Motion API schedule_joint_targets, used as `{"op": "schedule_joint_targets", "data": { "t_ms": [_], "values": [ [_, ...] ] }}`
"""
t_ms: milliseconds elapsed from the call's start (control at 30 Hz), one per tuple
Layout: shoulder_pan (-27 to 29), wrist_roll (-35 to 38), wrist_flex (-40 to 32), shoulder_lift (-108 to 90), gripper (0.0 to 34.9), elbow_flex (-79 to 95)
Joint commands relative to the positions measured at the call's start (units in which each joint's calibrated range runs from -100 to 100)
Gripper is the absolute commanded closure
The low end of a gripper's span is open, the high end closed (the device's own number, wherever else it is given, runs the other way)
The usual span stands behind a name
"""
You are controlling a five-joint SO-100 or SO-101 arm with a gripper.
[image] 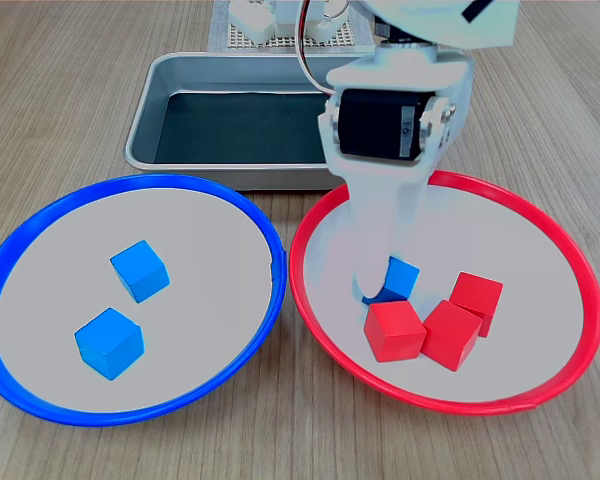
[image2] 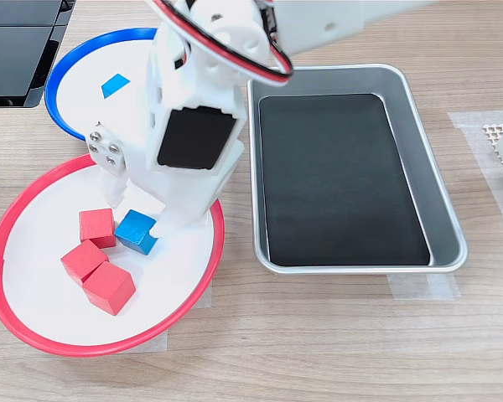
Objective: Relocate any blue block in the red dish to the blue dish, correcting any misplacements.
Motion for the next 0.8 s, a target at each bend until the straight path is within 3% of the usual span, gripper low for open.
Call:
{"op": "schedule_joint_targets", "data": {
  "t_ms": [0, 767],
  "values": [
    [-0.1, 0.2, -0.4, -2.2, 22.8, -0.9],
    [-2.2, 0.5, -0.7, -0.4, 25.8, 0.4]
  ]
}}
